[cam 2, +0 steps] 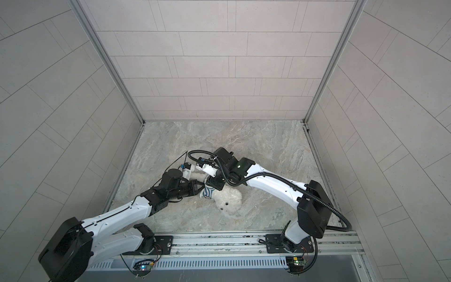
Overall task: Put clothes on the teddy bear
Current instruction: 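Move the right gripper over the bear to the sweater's far side while the left holds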
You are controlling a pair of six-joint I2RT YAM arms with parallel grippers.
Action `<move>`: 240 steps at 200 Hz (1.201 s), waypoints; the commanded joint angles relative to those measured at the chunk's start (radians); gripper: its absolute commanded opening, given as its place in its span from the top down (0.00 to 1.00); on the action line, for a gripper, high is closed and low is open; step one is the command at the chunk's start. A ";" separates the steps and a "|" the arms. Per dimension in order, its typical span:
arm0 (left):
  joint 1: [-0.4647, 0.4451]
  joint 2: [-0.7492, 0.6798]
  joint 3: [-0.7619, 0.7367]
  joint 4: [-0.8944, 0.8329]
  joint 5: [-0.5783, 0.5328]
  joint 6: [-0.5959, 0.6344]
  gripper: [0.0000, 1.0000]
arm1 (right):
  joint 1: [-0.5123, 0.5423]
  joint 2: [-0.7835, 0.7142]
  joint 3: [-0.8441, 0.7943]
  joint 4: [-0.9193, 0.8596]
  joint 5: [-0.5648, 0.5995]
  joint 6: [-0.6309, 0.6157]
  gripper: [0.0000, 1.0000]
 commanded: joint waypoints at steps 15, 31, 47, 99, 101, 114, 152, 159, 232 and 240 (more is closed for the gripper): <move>-0.007 -0.012 -0.020 -0.004 -0.001 0.006 1.00 | 0.018 0.031 0.037 -0.051 0.056 -0.050 0.59; -0.006 -0.013 -0.019 -0.003 -0.001 0.004 1.00 | 0.023 0.038 0.037 -0.051 0.065 -0.054 0.62; -0.006 -0.013 -0.016 -0.002 -0.001 0.004 1.00 | 0.023 0.043 0.036 -0.053 0.065 -0.057 0.65; -0.004 -0.055 -0.016 -0.040 -0.024 0.008 1.00 | 0.027 0.026 0.018 -0.062 0.074 -0.092 0.98; -0.004 -0.057 -0.016 -0.043 -0.027 0.010 1.00 | 0.027 0.023 0.016 -0.060 0.072 -0.094 1.00; 0.004 -0.070 -0.018 -0.067 -0.037 0.021 1.00 | 0.027 -0.003 0.001 -0.051 0.066 -0.110 1.00; 0.078 -0.105 -0.058 -0.075 -0.022 0.028 1.00 | 0.028 -0.151 -0.116 0.068 -0.018 -0.193 1.00; 0.088 -0.112 -0.060 -0.078 -0.015 0.039 1.00 | 0.027 -0.183 -0.141 0.097 -0.043 -0.203 1.00; 0.102 -0.150 -0.054 -0.145 -0.011 0.117 1.00 | -0.017 -0.396 -0.356 0.466 -0.211 -0.025 1.00; 0.102 -0.159 -0.054 -0.140 0.000 0.123 1.00 | -0.022 -0.402 -0.366 0.493 -0.223 -0.005 1.00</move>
